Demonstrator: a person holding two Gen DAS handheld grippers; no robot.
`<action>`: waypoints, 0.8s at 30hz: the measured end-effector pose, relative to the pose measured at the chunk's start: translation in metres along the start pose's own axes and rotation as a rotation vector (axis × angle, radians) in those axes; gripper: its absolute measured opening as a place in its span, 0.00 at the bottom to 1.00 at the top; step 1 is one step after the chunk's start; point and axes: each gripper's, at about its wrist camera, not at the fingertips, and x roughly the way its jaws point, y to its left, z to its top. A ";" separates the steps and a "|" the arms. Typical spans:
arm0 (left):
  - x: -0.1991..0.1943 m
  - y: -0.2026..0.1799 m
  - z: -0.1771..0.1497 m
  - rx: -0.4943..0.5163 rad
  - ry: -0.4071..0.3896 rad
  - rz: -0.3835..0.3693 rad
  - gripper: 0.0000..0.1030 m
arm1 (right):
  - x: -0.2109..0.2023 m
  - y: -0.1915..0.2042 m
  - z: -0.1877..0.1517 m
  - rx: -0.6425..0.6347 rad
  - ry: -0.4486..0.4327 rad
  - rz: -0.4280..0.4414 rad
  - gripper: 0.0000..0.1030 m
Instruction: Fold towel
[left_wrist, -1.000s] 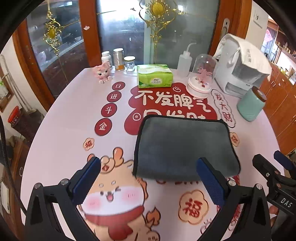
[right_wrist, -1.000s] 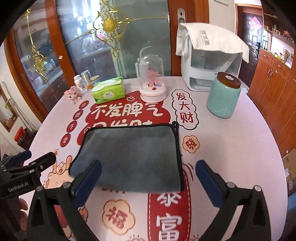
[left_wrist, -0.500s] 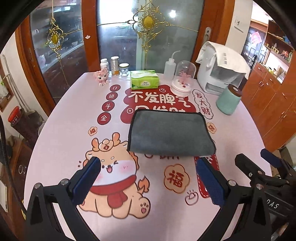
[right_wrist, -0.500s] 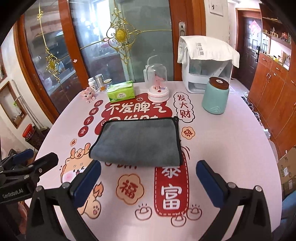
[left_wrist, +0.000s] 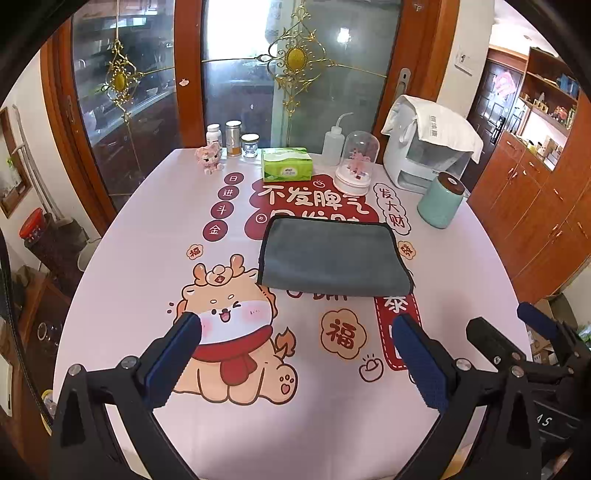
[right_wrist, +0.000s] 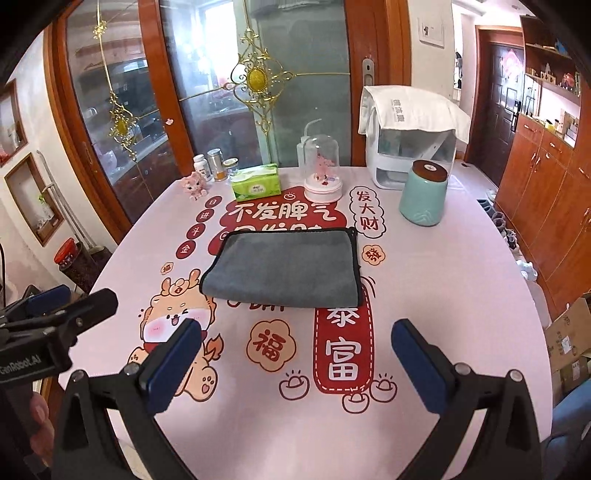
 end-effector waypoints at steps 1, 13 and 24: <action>-0.001 0.000 -0.002 0.002 -0.001 0.000 1.00 | -0.003 0.002 0.000 -0.005 -0.004 0.003 1.00; -0.013 0.005 -0.012 -0.015 -0.022 0.036 1.00 | -0.021 0.019 -0.004 -0.030 -0.034 -0.021 1.00; -0.038 -0.002 -0.027 0.053 -0.037 0.054 1.00 | -0.035 0.017 -0.025 -0.003 0.017 -0.016 1.00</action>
